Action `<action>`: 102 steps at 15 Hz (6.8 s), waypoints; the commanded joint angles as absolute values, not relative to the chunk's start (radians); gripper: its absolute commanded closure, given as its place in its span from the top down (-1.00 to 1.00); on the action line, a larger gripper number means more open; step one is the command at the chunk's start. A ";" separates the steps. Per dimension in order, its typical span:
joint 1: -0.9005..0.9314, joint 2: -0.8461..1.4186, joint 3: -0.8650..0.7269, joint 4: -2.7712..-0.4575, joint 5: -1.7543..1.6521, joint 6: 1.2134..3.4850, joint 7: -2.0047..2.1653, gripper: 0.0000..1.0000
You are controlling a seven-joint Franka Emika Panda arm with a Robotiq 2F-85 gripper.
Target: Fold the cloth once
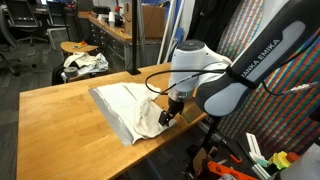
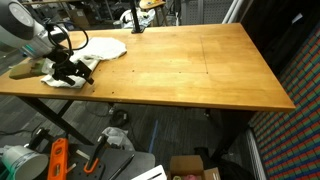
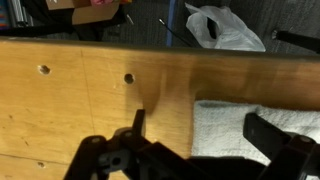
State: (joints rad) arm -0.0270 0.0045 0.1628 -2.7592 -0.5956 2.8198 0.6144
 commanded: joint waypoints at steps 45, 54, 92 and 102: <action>0.007 0.012 0.030 -2.255 0.105 2.574 0.119 1.00; -0.003 0.108 0.026 -2.153 0.124 2.500 0.075 1.00; -0.092 0.205 0.000 -1.965 0.306 2.094 -0.126 1.00; -0.099 0.308 0.007 -1.851 0.385 2.016 -0.122 1.00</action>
State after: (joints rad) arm -0.0927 0.2506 0.0074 -1.9293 0.3521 2.0649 -0.1104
